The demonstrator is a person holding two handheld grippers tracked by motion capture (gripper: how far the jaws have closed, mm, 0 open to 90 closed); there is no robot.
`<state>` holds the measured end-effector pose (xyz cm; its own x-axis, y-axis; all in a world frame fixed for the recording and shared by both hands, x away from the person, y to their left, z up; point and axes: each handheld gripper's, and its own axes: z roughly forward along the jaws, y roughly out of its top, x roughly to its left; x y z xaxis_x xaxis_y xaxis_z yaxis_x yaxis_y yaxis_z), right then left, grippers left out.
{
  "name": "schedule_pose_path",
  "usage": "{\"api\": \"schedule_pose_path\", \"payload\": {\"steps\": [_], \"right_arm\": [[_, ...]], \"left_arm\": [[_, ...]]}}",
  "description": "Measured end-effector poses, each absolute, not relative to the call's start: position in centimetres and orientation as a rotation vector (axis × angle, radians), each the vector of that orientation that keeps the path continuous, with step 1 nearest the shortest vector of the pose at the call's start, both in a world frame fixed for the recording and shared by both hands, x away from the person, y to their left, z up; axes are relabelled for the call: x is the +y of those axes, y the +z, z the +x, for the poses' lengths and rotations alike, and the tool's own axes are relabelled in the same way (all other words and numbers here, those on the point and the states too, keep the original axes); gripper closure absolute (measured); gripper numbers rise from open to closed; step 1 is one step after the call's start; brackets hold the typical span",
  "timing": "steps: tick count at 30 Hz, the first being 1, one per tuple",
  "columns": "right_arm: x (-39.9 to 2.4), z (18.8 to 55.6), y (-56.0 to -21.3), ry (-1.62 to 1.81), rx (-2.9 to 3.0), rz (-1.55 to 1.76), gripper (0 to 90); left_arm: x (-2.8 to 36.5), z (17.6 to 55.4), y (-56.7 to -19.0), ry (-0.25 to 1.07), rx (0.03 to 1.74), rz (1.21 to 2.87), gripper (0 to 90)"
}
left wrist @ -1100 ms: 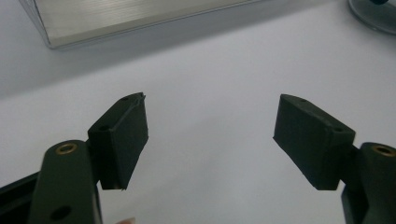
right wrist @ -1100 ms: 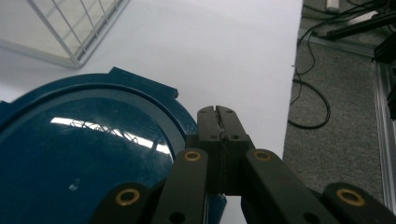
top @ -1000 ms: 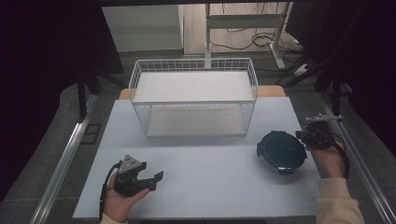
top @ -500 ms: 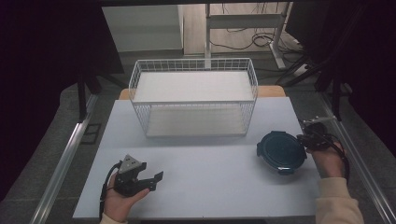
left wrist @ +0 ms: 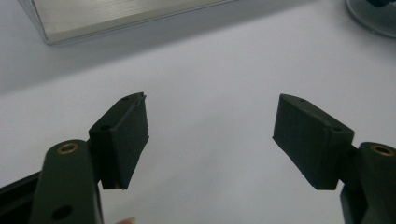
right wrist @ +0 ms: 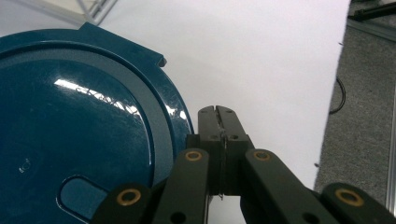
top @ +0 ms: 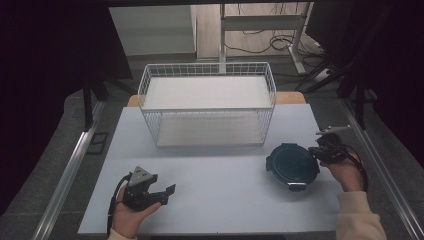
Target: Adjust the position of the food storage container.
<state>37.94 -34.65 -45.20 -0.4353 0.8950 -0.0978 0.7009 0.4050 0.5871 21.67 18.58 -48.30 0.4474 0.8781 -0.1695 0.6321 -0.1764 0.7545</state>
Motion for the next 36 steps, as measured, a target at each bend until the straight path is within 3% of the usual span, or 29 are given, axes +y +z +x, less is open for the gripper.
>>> {"api": "schedule_pose_path", "payload": {"steps": [36], "right_arm": [[-29.2, 34.7, -45.4, 0.713, 2.405, 1.286, 89.9]], "left_arm": [[18.2, 21.6, -48.4, 0.391, 1.26, 1.915, 26.9]]}}
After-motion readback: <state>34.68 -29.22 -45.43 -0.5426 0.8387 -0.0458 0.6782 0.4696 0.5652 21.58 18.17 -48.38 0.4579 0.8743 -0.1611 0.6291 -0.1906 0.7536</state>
